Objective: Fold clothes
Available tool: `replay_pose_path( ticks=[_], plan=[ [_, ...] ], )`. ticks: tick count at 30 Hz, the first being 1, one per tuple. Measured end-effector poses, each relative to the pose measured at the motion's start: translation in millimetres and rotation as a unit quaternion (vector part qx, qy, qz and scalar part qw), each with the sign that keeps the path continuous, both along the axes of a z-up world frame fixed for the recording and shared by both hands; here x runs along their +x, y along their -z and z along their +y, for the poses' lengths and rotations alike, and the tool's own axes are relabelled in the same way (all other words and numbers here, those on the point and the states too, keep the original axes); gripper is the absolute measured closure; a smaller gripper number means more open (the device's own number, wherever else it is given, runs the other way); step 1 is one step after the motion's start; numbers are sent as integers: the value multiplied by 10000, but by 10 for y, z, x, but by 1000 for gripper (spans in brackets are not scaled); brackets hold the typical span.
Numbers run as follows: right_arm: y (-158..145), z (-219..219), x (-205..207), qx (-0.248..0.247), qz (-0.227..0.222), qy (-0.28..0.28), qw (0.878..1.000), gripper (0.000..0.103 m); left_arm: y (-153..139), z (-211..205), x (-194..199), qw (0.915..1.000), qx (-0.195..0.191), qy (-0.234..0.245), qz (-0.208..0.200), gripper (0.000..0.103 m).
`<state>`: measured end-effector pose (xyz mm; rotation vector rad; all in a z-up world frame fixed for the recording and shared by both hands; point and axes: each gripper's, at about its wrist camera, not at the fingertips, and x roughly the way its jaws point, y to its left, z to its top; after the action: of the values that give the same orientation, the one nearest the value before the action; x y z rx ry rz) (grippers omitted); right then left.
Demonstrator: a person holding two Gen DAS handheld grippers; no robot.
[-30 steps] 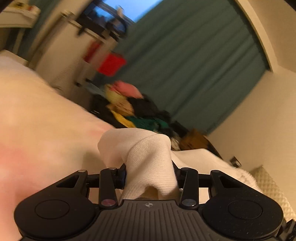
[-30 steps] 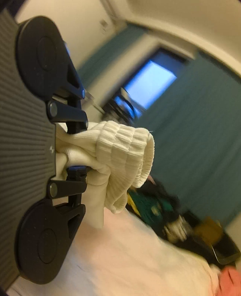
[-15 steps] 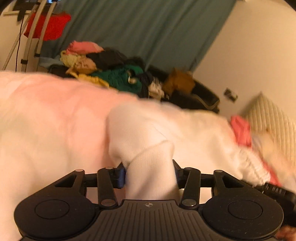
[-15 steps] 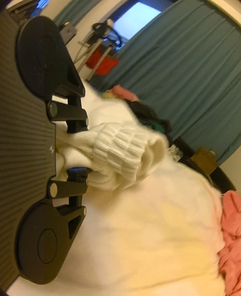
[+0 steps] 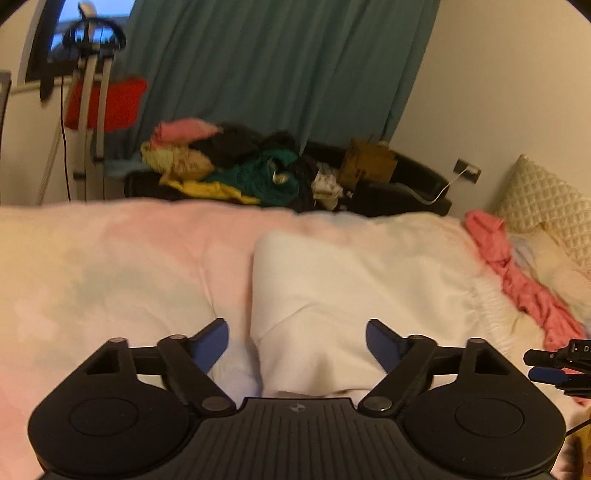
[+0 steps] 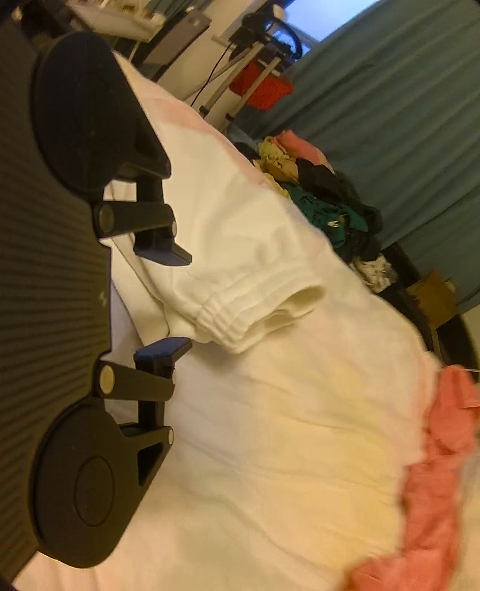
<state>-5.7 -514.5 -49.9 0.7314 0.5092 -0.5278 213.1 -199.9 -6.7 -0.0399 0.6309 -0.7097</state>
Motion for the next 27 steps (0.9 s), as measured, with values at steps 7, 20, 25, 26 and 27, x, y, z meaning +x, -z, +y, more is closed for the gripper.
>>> replay_pose_path(
  ticks=[7, 20, 25, 26, 27],
  plan=[
    [-807, 654, -380, -893, -399, -640, 9931, 44, -715, 235, -692, 9986, -36, 93, -520, 0],
    [-1086, 1568, -1103, -1828, -859, -1007, 9742, 8, -1223, 1010, -1866, 9954, -100, -345, -885, 0],
    [-849, 1801, -1190, -1994, -896, -950, 9712, 8, -1192, 1112, -2184, 9901, 165, -489, -1307, 0],
    [-799, 1845, -1192, -2042, -890, -937, 9704, 8, -1178, 1125, -2220, 9896, 195, -469, -1349, 0],
    [-749, 1889, -1194, -2089, -883, -924, 9696, 8, -1157, 1148, -2250, 9893, 194, -461, -1370, 0]
  ],
)
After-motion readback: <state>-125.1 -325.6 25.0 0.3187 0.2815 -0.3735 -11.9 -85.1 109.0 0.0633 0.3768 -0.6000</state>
